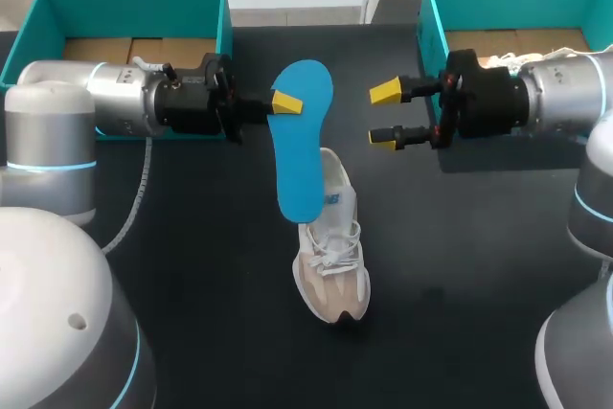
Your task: Take the shoe out of the shoebox, open the shoe tongue, remove and reinsert the insole, then place the shoe into the shoebox
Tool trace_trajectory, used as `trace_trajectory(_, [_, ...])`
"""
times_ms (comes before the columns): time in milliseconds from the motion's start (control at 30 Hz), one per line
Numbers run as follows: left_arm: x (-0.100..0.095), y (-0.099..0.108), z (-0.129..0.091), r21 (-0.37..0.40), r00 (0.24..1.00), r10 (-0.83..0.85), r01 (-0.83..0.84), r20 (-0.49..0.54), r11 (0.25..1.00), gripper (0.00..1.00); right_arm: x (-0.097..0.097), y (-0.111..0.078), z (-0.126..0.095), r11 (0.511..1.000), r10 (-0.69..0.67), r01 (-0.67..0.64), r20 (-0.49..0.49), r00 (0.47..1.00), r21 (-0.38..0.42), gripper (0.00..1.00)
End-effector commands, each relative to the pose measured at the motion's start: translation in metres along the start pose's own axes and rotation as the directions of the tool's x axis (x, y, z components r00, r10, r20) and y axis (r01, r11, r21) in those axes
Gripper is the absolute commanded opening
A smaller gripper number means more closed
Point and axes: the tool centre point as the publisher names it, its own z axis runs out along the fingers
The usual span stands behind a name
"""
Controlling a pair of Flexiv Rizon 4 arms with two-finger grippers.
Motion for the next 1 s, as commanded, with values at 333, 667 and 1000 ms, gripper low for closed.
trace_trajectory(333, [0.022,-0.019,-0.014,-0.088,0.927,0.375,-0.375,-0.02,0.923,0.0,0.0,0.001,0.002,1.0,0.0,0.0,0.001,1.0,0.0,1.0])
trace_trajectory(667, [0.041,-0.032,-0.025,-0.077,0.663,0.748,-0.744,0.03,0.663,0.0,0.0,0.001,0.002,1.0,0.0,0.0,0.001,1.0,0.0,1.0])
trace_trajectory(1000, [0.054,-0.029,-0.023,-0.194,0.438,0.897,-0.877,0.053,0.439,0.0,0.0,0.001,0.002,1.0,0.0,0.0,0.001,1.0,0.0,1.0])
